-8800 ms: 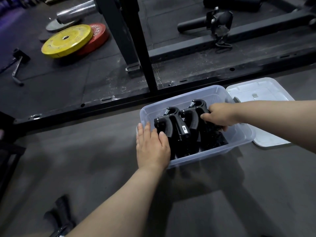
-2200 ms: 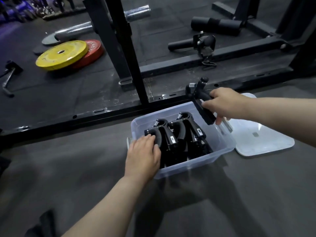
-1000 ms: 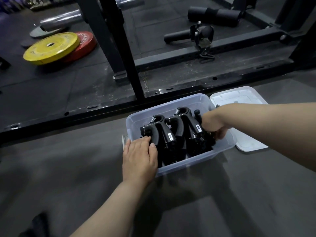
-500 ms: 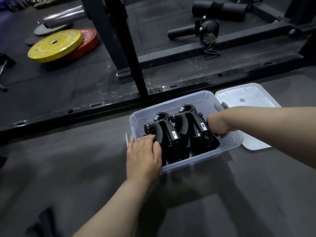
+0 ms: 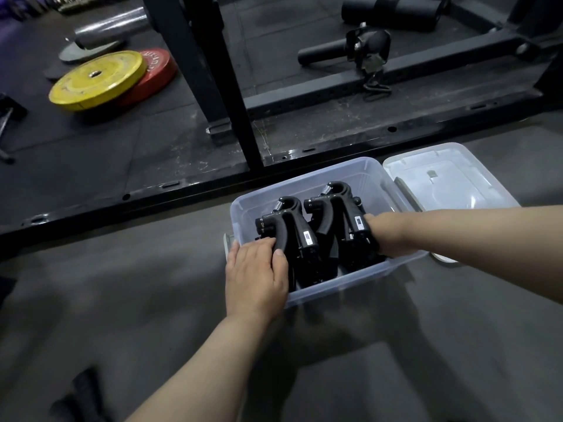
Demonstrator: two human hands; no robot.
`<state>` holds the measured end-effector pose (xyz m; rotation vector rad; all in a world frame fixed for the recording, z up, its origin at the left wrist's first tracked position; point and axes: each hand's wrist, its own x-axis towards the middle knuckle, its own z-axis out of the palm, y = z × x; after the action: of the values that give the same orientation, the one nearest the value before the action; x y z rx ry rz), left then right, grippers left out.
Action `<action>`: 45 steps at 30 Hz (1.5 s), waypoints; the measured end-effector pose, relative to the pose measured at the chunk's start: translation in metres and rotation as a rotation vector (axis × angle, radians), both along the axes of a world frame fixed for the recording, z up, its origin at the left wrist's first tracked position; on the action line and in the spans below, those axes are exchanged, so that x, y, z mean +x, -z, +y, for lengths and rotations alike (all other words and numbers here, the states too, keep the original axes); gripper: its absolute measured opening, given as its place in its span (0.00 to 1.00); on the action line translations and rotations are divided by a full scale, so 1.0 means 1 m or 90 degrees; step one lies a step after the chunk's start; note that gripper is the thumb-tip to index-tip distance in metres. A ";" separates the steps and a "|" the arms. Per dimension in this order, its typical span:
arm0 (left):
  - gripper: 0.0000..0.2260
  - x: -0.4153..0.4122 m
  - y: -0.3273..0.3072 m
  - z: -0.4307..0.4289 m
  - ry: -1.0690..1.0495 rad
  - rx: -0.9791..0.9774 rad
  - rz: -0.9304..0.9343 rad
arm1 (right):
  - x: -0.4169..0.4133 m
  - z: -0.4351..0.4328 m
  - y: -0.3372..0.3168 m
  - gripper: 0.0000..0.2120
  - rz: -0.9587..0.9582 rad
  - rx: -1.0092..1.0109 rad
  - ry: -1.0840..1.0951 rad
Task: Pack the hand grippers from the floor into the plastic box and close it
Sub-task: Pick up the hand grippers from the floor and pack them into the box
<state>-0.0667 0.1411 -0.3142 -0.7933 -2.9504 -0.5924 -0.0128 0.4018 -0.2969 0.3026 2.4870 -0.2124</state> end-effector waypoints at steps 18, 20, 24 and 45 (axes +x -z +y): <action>0.23 0.000 -0.001 0.002 -0.006 0.012 -0.004 | -0.005 -0.012 -0.008 0.13 -0.190 0.125 -0.311; 0.22 0.000 -0.002 0.001 -0.007 0.017 -0.004 | -0.010 -0.009 -0.011 0.06 -0.236 -0.069 0.071; 0.22 -0.001 -0.001 0.001 -0.006 0.018 -0.005 | -0.017 0.012 -0.025 0.02 -0.138 -0.121 0.175; 0.21 0.000 0.000 0.002 -0.011 0.005 0.002 | -0.033 -0.036 -0.017 0.43 0.118 -0.159 0.319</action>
<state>-0.0671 0.1432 -0.3145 -0.7668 -2.9480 -0.6001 -0.0456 0.3655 -0.2800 0.8262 2.4839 -0.7799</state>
